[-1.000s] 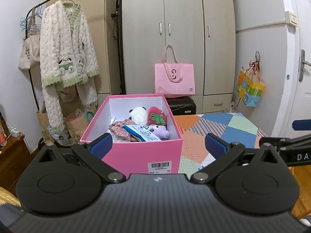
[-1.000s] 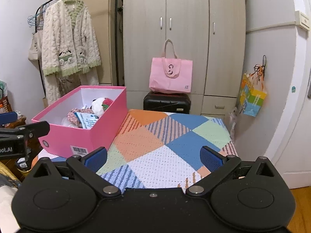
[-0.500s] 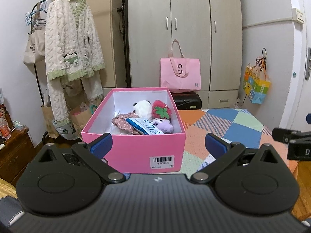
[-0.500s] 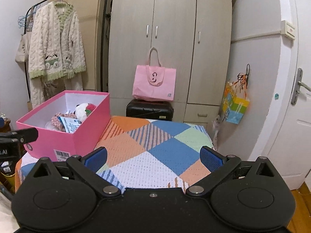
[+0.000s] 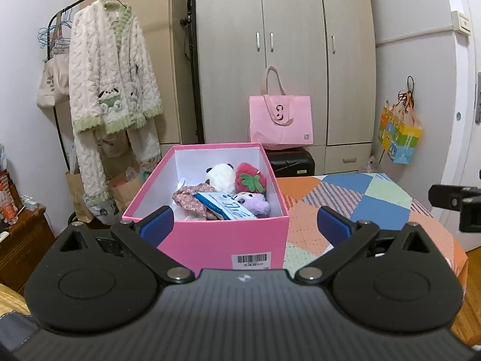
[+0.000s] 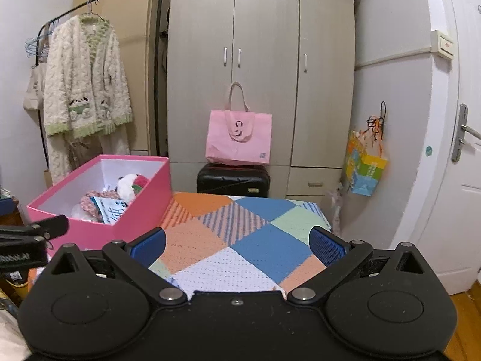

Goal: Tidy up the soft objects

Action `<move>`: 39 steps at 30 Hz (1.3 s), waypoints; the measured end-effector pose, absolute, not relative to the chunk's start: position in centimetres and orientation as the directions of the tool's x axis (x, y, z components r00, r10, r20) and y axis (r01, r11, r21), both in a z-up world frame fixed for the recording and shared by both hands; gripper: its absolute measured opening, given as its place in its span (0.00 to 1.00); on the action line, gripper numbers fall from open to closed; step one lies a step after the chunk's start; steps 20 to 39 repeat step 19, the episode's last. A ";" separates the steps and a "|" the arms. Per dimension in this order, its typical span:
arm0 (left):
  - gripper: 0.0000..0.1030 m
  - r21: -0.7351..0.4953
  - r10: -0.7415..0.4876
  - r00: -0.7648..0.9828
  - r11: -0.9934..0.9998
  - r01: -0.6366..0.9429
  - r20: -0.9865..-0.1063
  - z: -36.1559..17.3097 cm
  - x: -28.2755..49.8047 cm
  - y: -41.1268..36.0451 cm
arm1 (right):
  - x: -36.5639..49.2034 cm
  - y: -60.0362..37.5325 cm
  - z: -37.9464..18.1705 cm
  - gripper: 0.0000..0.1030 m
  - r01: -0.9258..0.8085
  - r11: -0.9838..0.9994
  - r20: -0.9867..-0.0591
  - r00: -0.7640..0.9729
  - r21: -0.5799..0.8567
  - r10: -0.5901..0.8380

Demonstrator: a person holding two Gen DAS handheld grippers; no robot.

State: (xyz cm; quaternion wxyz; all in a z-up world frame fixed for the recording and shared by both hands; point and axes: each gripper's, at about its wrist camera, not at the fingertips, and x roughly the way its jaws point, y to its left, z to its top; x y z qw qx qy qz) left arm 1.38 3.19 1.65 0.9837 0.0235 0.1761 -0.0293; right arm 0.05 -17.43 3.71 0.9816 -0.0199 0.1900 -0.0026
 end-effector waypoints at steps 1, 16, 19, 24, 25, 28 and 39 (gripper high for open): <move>1.00 0.034 -0.049 0.937 0.997 0.065 -0.347 1.6 1.5 3.2 | 0.1 -17.4 3.7 1.00 -0.004 0.999 -0.372 0.928 -0.047 -0.014; 1.00 0.047 -0.015 0.944 0.998 0.032 -0.329 1.3 2.1 2.9 | 1.0 -18.4 2.4 1.00 0.048 0.997 -0.384 0.921 -0.065 -0.069; 1.00 0.047 -0.015 0.945 0.998 0.033 -0.327 1.2 2.1 2.9 | 1.1 -18.6 2.3 1.00 0.056 0.996 -0.386 0.919 -0.064 -0.077; 1.00 0.047 -0.015 0.945 0.998 0.033 -0.327 1.2 2.1 2.9 | 1.1 -18.6 2.3 1.00 0.056 0.996 -0.386 0.919 -0.064 -0.077; 1.00 0.047 -0.015 0.945 0.998 0.033 -0.327 1.2 2.1 2.9 | 1.1 -18.6 2.3 1.00 0.056 0.996 -0.386 0.919 -0.064 -0.077; 1.00 0.047 -0.015 0.945 0.998 0.033 -0.327 1.2 2.1 2.9 | 1.1 -18.6 2.3 1.00 0.056 0.996 -0.386 0.919 -0.064 -0.077; 1.00 0.047 -0.015 0.945 0.998 0.033 -0.327 1.2 2.1 2.9 | 1.1 -18.6 2.3 1.00 0.056 0.996 -0.386 0.919 -0.064 -0.077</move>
